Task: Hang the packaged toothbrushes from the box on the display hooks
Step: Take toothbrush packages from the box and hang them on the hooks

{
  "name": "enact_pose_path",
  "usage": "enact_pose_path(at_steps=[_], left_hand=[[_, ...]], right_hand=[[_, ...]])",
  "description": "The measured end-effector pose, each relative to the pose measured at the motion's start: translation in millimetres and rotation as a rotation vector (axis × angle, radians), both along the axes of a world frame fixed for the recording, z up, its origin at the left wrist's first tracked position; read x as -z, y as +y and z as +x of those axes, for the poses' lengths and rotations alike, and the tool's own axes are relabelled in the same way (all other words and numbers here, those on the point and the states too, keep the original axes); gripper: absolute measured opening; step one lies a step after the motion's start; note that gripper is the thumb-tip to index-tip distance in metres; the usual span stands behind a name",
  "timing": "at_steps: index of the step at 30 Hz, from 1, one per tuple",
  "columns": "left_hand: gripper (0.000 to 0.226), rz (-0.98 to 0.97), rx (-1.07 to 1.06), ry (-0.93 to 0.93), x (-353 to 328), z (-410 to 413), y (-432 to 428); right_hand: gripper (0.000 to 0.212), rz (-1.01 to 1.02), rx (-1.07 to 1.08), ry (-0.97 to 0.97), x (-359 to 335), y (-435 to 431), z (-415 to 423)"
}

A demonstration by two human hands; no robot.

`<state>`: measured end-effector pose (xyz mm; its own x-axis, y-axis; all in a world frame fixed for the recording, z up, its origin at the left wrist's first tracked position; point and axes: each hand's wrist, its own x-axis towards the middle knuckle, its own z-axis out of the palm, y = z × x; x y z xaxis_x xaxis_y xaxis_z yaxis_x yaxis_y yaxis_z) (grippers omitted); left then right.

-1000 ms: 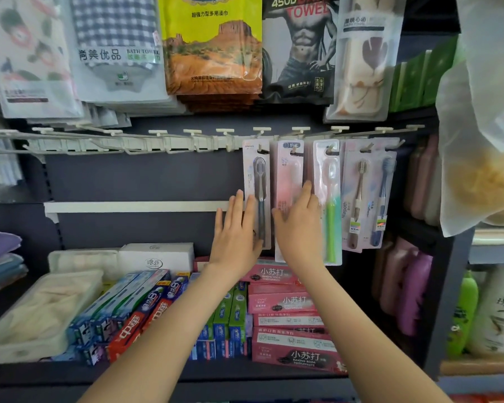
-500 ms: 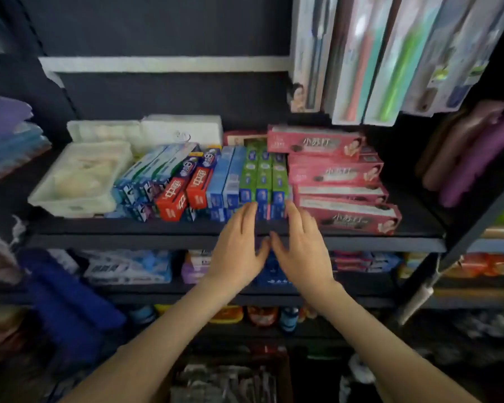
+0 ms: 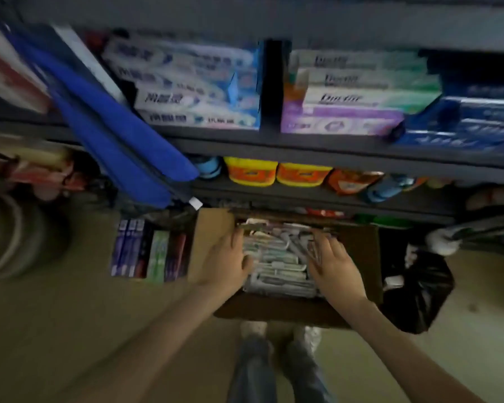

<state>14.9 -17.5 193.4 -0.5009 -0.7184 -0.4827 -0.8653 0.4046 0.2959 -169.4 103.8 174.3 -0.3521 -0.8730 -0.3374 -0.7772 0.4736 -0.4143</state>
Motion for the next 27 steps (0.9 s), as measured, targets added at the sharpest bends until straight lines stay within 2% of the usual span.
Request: enact_pose_path(at_steps=[3, 9, 16, 21, 27], left_hand=[[0.057, 0.041, 0.014, -0.074, 77, 18, 6], [0.062, 0.194, 0.032, -0.156, 209, 19, 28], [0.069, 0.234, 0.067, -0.144, 308, 17, 42], [0.075, 0.253, 0.076, -0.140, 336, 12, 45], [0.076, 0.241, 0.102, -0.121, 340, 0, 46]], right_hand=[[0.060, 0.146, 0.034, -0.042, 69, 11, 10], [0.058, 0.368, -0.012, -0.005, 205, 20, 13], [0.058, 0.500, -0.108, 0.004, 327, 11, 15], [0.062, 0.446, -0.063, 0.013, 364, 7, 17], [0.065, 0.505, -0.177, 0.033, 362, -4, -1]])
